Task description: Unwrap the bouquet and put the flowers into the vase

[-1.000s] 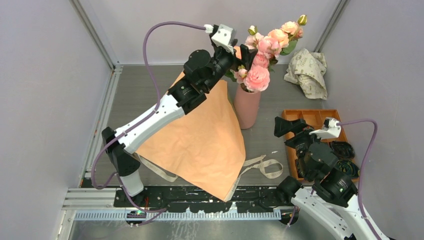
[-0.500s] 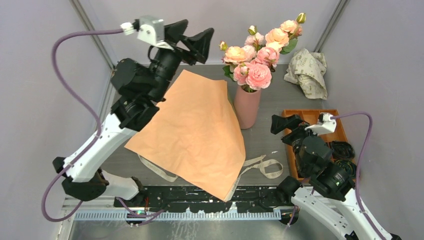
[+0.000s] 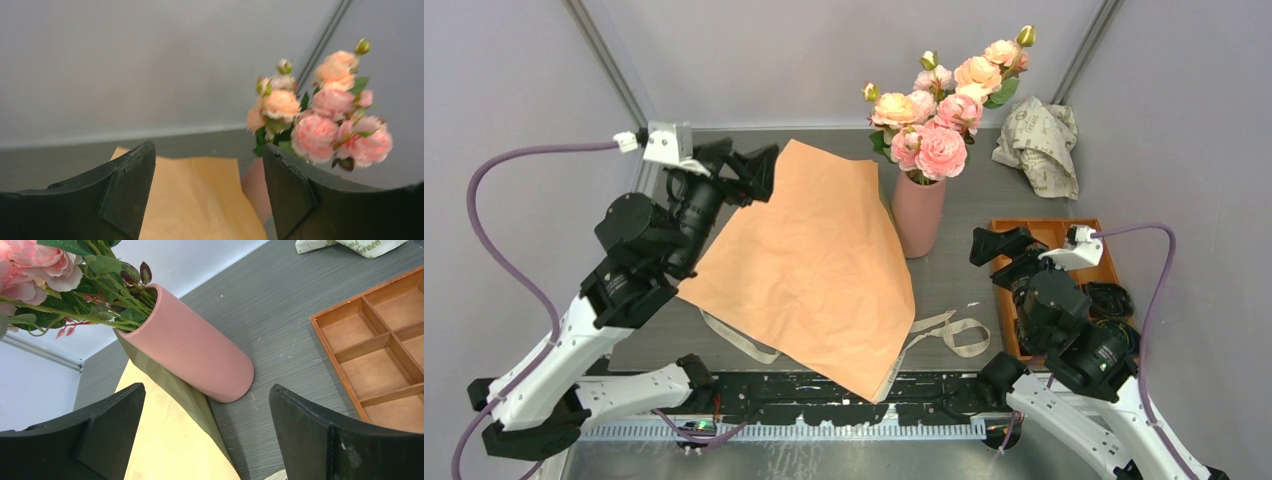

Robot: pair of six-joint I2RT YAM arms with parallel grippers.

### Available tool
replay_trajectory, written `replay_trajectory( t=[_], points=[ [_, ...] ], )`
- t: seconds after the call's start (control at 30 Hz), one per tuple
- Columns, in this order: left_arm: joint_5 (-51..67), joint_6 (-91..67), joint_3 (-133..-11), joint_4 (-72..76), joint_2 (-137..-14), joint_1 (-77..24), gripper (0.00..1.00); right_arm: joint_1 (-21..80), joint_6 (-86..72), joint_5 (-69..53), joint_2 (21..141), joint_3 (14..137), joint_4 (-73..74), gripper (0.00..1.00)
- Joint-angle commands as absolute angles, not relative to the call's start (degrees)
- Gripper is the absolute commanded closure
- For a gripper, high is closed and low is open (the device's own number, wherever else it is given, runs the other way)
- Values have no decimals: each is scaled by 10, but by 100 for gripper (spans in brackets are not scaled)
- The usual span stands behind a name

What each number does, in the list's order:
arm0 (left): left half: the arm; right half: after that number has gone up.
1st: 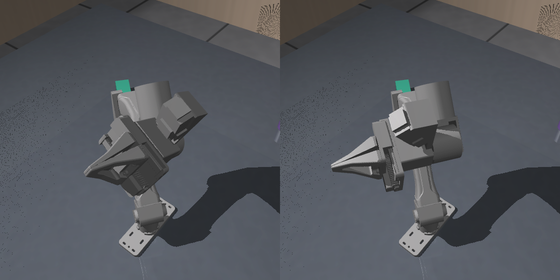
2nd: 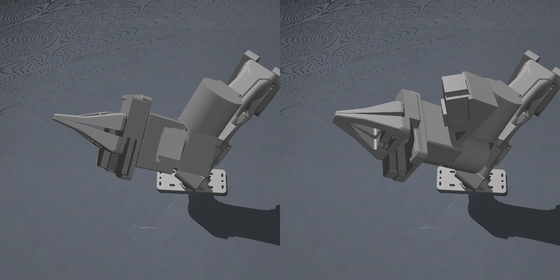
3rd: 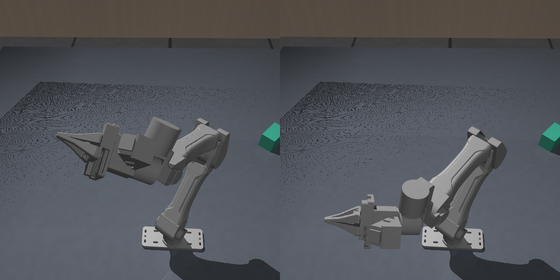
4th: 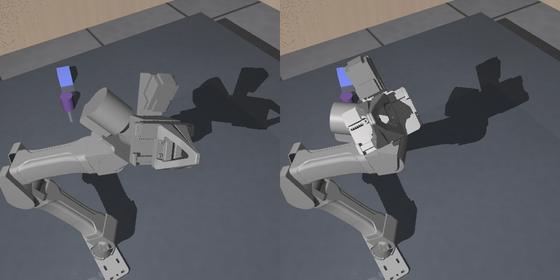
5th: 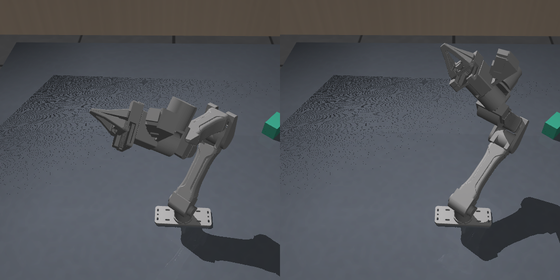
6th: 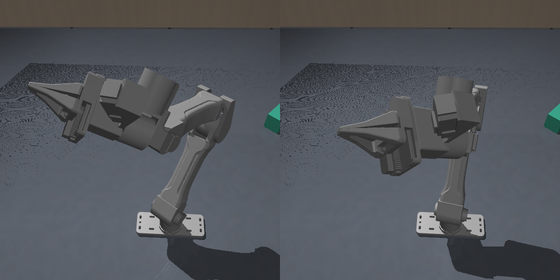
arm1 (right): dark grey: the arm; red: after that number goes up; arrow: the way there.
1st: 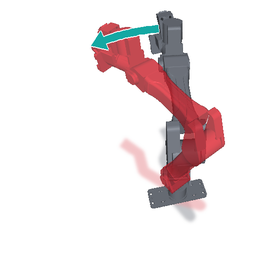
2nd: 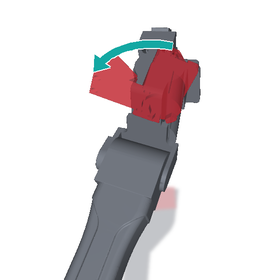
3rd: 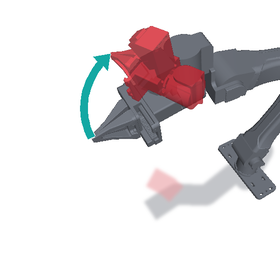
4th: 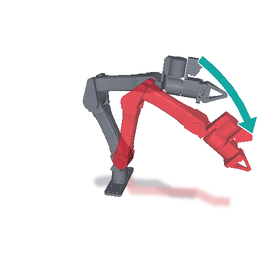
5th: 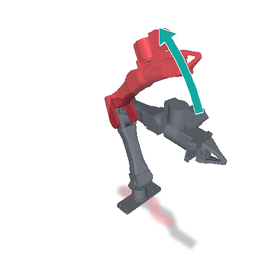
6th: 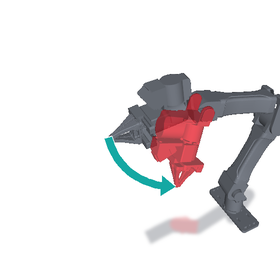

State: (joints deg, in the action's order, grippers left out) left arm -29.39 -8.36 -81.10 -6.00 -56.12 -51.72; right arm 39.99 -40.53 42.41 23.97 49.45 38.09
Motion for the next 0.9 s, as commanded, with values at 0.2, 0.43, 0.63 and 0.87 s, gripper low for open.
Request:
replay_trajectory(
  t=[0.2,0.43,0.63,0.87],
  points=[
    [-452,-257,-653,-298,-350,-519,22,402,-433,461,205,529,382,0],
    [-486,-295,-657,-380,-287,-518,23,401,-459,468,191,544,415,0],
    [-493,-303,-661,-399,-272,-519,23,402,-471,483,168,557,444,1],
    [-497,-304,-667,-408,-277,-518,23,401,-465,507,200,591,494,1]
  ],
)
